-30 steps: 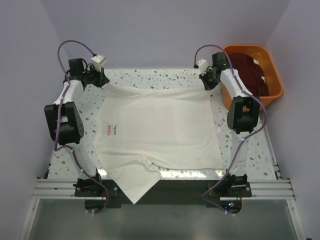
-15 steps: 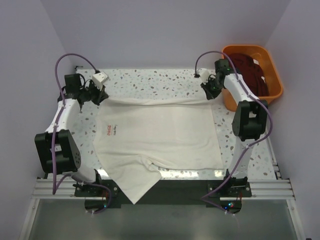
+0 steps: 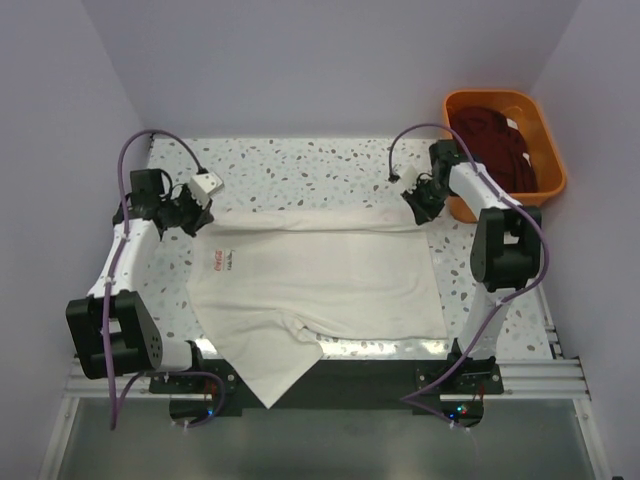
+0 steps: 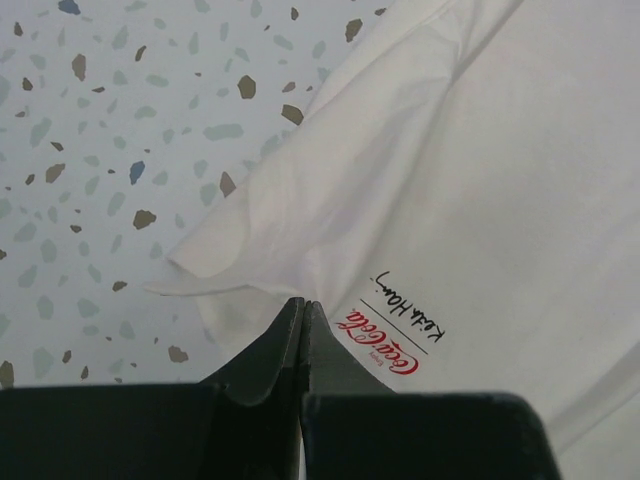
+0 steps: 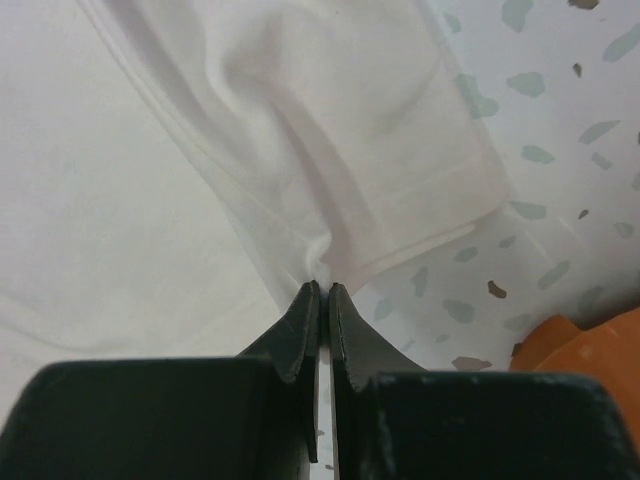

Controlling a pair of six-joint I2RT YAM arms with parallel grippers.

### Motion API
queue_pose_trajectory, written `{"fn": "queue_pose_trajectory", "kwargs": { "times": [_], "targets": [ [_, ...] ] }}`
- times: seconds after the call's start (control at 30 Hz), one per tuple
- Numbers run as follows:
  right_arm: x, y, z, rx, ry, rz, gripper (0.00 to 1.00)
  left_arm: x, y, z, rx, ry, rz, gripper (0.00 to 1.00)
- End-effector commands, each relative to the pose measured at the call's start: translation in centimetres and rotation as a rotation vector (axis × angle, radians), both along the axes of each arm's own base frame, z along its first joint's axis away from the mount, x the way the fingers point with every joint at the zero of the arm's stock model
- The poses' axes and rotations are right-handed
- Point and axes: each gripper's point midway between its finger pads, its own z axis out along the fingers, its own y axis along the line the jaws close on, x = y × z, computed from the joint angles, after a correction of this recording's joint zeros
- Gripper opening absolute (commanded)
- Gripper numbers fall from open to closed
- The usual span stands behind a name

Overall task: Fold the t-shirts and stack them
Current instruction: Fold the tshirt

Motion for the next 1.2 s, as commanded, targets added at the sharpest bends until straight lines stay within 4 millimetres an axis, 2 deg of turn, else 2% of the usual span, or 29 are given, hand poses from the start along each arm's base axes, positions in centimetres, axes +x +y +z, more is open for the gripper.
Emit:
{"fn": "queue_pose_trajectory", "kwargs": {
  "times": [0.0,0.2,0.37,0.57,0.73,0.93,1.17],
  "targets": [
    [-0.3,-0.5,0.4,-0.008,-0.030,0.024,0.00,-1.9,0.0,-0.9,0.028,0.043,-0.030,0.00],
    [0.1,-0.5,-1.0,-0.018,-0.012,0.006,0.00,-2.9,0.8,-4.2,0.040,0.168,0.036,0.00],
    [0.8,-0.6,-0.9,-0.016,-0.015,-0.009,0.00,-3.3,1.0,-5.9,0.030,0.242,0.077,0.00],
    [0.9,-0.6,-0.1,-0.015,-0.023,-0.008,0.00,-2.6,1.1,-5.0,0.022,0.243,0.099,0.00],
    [1.4,-0.7,1.3,-0.025,-0.052,-0.008,0.00,-2.2,1.2,-2.6,0.027,0.230,0.090,0.00],
    [1.2,-1.0,1.4,-0.041,-0.046,0.007,0.00,-3.8,1.3,-3.1,0.052,0.263,0.071,0.00],
    [-0.3,-1.2,-0.1,-0.041,0.004,0.009,0.00,-5.3,1.1,-4.9,0.056,0.306,0.065,0.00]
  ]
}}
